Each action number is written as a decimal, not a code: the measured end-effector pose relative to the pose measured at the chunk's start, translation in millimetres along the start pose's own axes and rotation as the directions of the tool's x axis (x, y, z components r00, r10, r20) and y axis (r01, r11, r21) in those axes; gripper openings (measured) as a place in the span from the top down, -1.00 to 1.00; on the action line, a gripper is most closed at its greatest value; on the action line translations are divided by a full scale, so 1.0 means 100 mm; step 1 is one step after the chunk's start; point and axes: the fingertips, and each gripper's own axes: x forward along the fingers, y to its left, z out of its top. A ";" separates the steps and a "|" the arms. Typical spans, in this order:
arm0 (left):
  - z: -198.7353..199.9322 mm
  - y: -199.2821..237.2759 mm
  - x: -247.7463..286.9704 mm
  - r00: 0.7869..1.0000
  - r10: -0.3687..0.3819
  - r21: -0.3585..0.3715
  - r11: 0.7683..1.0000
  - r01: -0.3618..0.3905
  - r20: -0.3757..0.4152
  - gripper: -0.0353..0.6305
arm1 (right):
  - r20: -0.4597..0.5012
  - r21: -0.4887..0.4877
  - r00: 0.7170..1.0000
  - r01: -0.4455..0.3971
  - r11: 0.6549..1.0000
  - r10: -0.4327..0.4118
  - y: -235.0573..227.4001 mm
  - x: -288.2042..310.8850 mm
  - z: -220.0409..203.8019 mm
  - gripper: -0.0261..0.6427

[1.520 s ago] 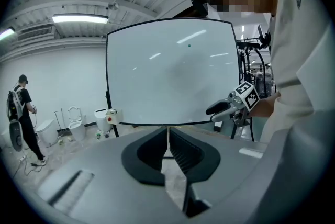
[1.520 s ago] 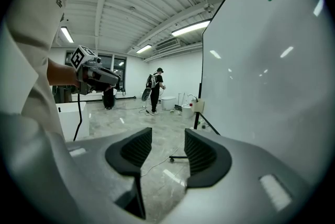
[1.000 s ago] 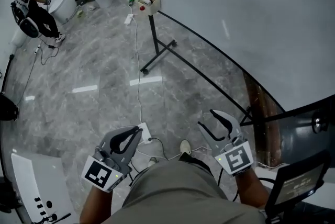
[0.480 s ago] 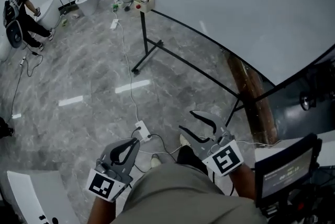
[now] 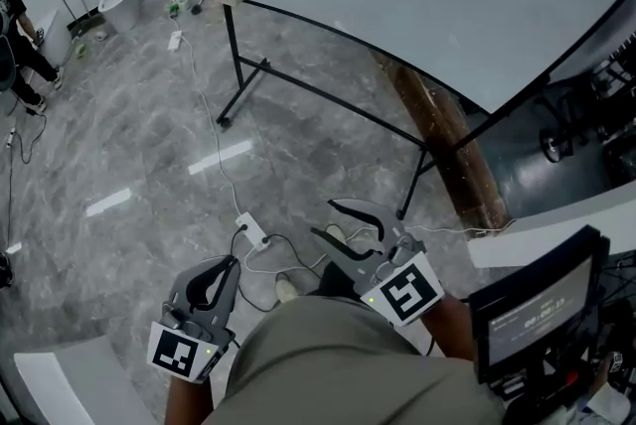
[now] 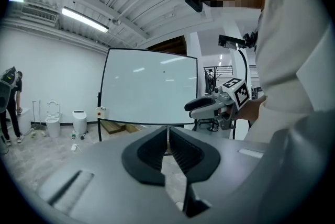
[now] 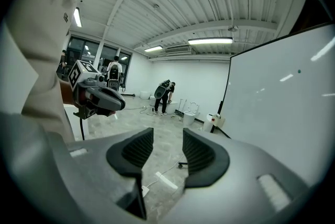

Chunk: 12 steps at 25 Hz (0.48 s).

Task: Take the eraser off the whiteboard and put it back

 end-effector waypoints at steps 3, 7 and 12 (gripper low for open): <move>-0.02 0.04 -0.02 1.000 -0.009 0.010 1.000 0.009 -0.018 0.83 | 0.003 -0.016 1.000 0.022 1.000 -0.022 0.00 -0.07 0.03 0.39; -0.02 0.17 -0.21 0.997 0.074 0.017 0.997 -0.073 -0.021 0.83 | -0.019 0.033 0.999 0.035 0.999 -0.035 0.03 -0.21 -0.05 0.39; 0.07 0.35 -0.51 0.975 0.220 0.046 0.974 -0.220 -0.007 0.83 | -0.026 0.061 0.999 0.037 0.997 -0.036 -0.01 -0.40 -0.16 0.39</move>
